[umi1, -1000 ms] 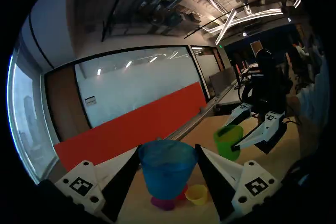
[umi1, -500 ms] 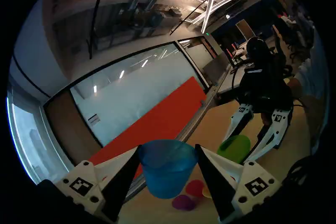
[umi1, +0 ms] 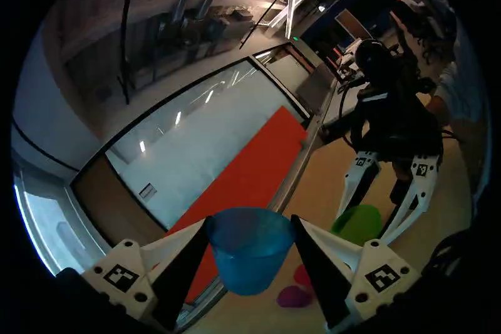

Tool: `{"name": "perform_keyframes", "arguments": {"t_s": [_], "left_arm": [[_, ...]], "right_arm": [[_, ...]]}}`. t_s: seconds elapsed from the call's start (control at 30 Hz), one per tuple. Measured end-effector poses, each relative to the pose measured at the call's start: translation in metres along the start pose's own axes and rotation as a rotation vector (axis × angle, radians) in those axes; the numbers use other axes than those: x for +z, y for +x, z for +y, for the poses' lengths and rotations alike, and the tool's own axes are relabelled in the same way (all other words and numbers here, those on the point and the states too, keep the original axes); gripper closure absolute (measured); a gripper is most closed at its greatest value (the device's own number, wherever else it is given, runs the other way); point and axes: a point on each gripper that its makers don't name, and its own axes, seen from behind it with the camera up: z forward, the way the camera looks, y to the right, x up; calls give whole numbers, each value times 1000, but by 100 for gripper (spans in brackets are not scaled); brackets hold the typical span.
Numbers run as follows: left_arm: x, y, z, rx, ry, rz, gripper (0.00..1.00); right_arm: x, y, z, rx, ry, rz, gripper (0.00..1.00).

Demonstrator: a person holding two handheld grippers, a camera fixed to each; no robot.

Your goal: Pour water

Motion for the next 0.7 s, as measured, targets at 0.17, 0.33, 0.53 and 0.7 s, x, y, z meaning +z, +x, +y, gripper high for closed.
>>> {"name": "perform_keyframes", "arguments": {"t_s": [0.17,0.33,0.53,0.7], "left_arm": [[3,2,0,50,5,-7,10],[6,3,-1,100,8,-16,10],[8,5,2,140,3,-21,10],[8,6,1,160,5,-23,10]], "right_arm": [[5,1,-5,-1,14,2,9],[8,2,-8,-1,22,3,9],[11,2,-10,0,26,6,9],[12,2,-11,1,29,7,9]]}}
